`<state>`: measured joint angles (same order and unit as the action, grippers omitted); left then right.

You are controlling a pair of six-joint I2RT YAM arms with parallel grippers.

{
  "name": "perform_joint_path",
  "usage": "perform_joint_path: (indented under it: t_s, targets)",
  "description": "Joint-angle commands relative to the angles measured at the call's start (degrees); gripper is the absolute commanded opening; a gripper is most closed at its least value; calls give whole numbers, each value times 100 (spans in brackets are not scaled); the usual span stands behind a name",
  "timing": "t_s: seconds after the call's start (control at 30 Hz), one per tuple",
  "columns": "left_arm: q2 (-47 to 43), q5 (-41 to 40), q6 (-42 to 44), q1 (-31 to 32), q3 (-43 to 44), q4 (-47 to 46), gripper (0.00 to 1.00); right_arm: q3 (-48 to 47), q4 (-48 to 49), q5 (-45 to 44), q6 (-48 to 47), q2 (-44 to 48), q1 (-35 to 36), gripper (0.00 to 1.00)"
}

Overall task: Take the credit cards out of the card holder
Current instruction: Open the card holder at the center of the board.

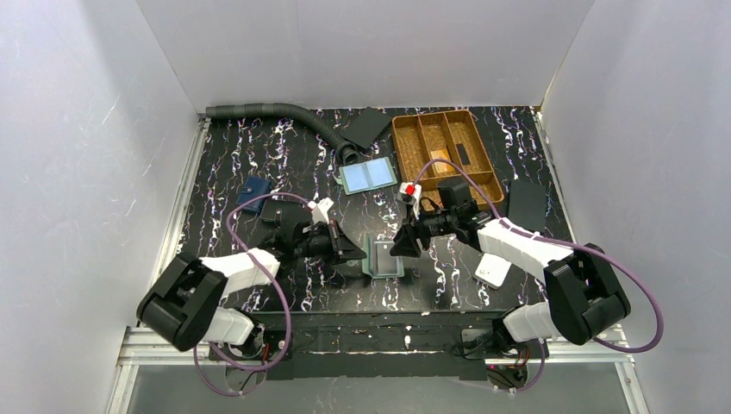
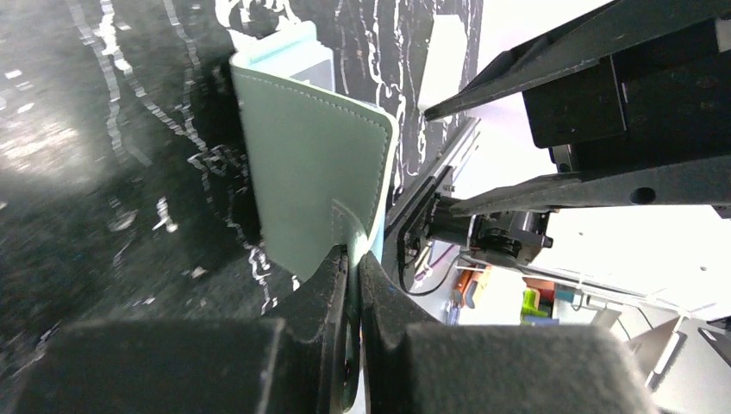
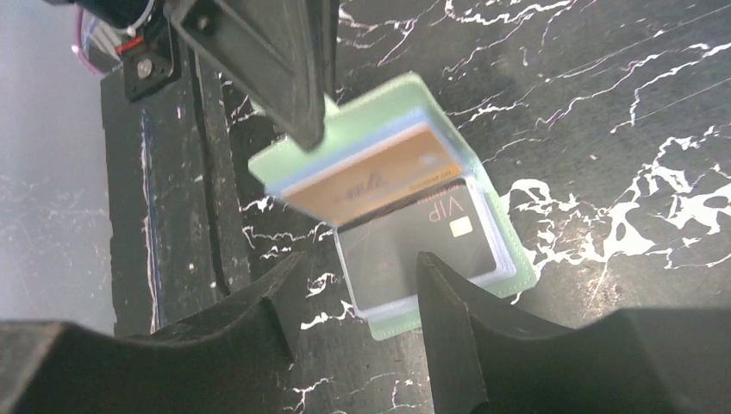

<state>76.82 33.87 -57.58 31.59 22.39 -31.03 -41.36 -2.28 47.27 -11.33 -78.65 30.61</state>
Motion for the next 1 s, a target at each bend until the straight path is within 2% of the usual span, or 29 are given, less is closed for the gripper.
perform_joint_path:
  t_s: [0.0, 0.13, 0.27, 0.47, 0.53, 0.77, 0.97]
  targets:
    - [544, 465, -222, 346, 598, -198, 0, 133, 983, -144, 693, 217, 15, 57]
    - [886, 252, -501, 626, 819, -277, 0, 172, 1020, -388, 733, 272, -5, 57]
    - [906, -211, -716, 628, 607, -281, 0, 167, 952, -506, 729, 306, -239, 52]
    - [602, -732, -825, 283, -150, -270, 0, 91, 655, -317, 469, -160, -250, 28]
    - [535, -939, -825, 172, -352, -186, 0, 14, 494, -266, 287, -250, -249, 25]
    - [723, -1176, -544, 75, -301, 281, 0, 22, -279, 448, -1028, 76, -249, 25]
    - [790, -1464, -382, 66, -271, 734, 0, -9, -542, 154, -1476, 70, -249, 27]
